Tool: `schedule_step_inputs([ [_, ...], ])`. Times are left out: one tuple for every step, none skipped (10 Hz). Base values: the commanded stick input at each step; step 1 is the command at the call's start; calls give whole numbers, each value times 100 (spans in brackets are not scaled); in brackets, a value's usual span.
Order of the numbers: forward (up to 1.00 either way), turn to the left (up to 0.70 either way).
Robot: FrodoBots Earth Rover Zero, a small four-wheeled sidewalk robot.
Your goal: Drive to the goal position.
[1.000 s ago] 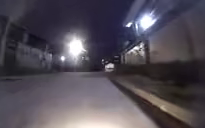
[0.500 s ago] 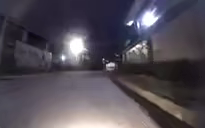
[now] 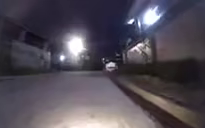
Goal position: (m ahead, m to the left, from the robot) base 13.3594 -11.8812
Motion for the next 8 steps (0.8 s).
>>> schedule_step_inputs([
  [70,-28],
  [70,-14],
  [70,-3],
  [70,0],
  [70,0],
  [70,0],
  [70,0],
  [70,0],
])
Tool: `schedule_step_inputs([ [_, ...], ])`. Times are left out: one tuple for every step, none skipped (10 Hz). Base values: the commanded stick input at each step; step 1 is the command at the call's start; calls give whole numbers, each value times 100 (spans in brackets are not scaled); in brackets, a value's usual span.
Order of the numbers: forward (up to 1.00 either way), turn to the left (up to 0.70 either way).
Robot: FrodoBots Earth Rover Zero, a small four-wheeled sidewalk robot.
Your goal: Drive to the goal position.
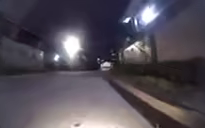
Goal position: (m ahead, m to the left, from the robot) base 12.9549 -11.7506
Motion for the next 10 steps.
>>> schedule_step_inputs([
  [70,0],
  [70,0],
  [70,0],
  [70,0],
  [70,0],
  [70,0],
  [70,0],
  [70,0],
  [70,0],
  [70,0],
])
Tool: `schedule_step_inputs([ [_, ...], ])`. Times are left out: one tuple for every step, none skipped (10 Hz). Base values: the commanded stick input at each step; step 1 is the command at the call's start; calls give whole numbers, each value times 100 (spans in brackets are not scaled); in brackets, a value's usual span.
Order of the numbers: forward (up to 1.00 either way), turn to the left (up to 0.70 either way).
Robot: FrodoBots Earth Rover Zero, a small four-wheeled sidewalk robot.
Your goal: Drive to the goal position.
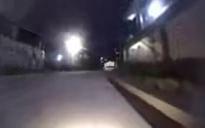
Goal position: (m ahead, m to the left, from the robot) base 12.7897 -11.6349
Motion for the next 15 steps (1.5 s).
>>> schedule_step_inputs([
  [70,0],
  [70,0],
  [70,0],
  [70,0],
  [70,0],
  [70,0],
  [70,0],
  [70,0],
  [70,0],
  [70,0],
  [70,0],
  [70,0],
  [70,0],
  [70,0],
  [70,0],
])
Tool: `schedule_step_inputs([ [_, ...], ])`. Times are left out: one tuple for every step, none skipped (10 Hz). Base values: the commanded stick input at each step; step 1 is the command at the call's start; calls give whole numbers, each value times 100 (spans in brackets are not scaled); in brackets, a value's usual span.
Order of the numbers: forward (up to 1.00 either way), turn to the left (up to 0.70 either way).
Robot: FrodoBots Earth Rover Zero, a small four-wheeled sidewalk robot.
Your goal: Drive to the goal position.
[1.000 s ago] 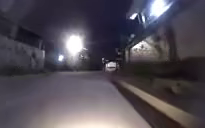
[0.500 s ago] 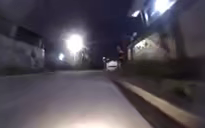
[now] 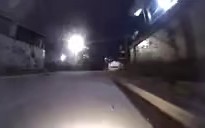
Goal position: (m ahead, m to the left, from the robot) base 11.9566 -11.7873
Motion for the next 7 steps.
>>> schedule_step_inputs([
  [70,0],
  [70,0],
  [70,0],
  [70,0],
  [70,0],
  [70,0],
  [70,0],
])
